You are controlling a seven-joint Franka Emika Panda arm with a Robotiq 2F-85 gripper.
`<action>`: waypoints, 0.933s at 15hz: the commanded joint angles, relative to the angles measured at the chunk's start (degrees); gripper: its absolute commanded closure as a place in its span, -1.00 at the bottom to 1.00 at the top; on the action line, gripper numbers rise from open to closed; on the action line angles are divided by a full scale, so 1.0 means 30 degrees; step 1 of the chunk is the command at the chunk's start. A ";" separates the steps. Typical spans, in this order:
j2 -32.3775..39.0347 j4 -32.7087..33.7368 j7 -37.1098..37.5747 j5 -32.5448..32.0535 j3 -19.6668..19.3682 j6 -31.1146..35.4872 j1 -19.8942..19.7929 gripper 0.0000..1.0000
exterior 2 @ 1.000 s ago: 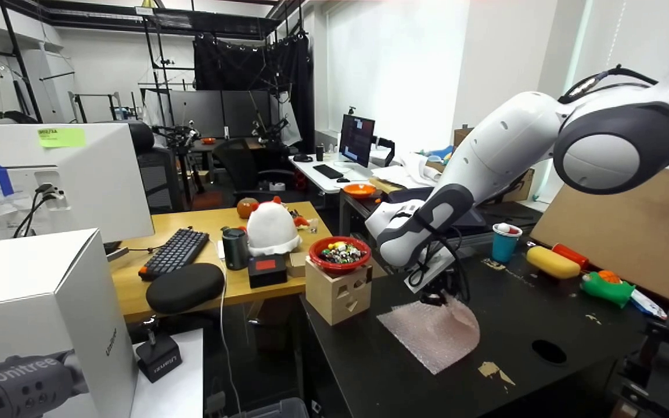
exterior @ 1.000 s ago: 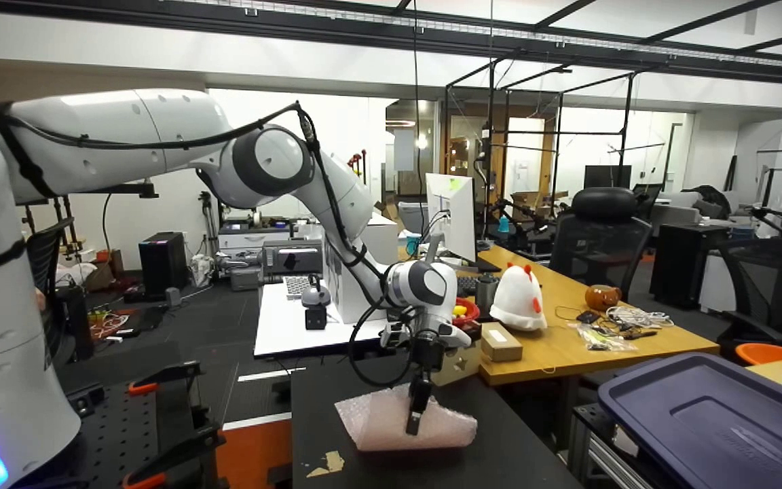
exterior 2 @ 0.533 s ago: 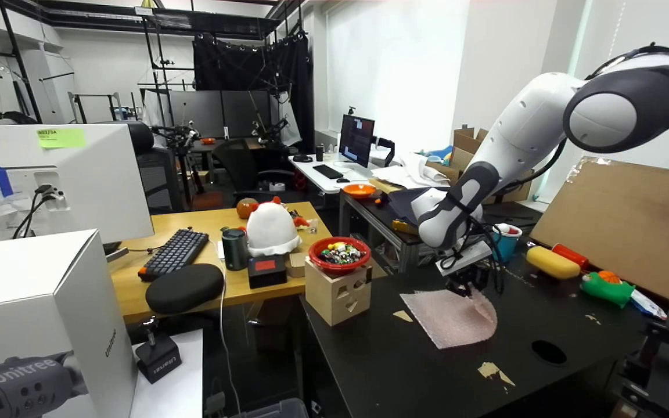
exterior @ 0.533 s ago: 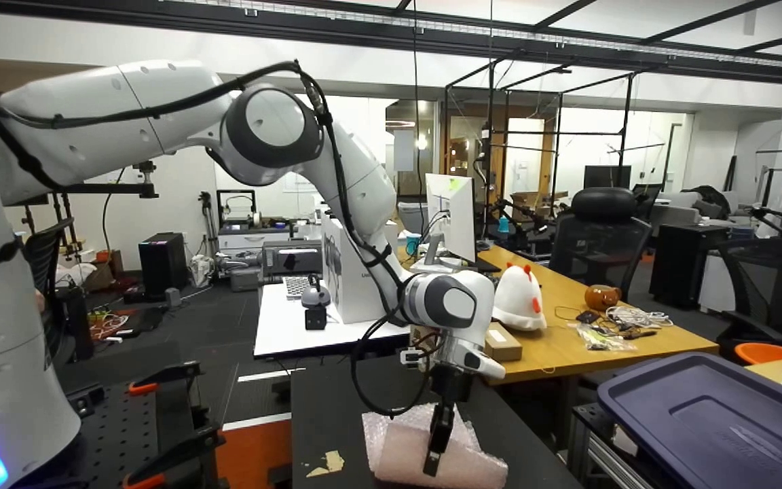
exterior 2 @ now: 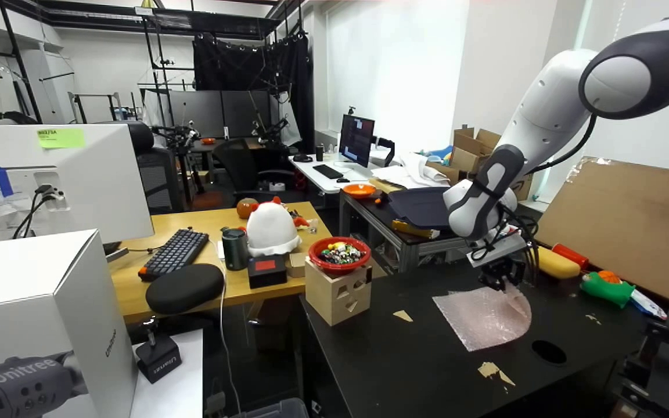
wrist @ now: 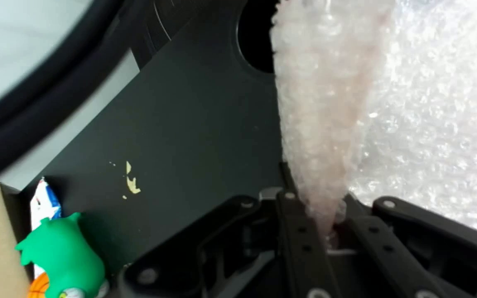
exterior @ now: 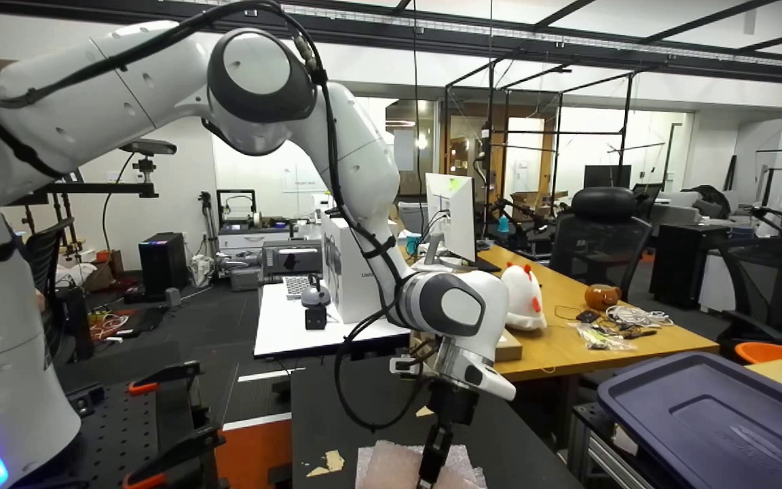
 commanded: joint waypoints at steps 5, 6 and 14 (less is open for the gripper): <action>-0.4224 -0.4504 0.1710 -0.1049 -0.1189 0.0608 0.1783 0.96; -0.4510 -0.4674 0.1921 -0.1355 -0.1288 0.0454 0.2012 0.96; -0.4455 -0.3421 0.3630 -0.4516 -0.0969 -0.2000 0.3595 0.96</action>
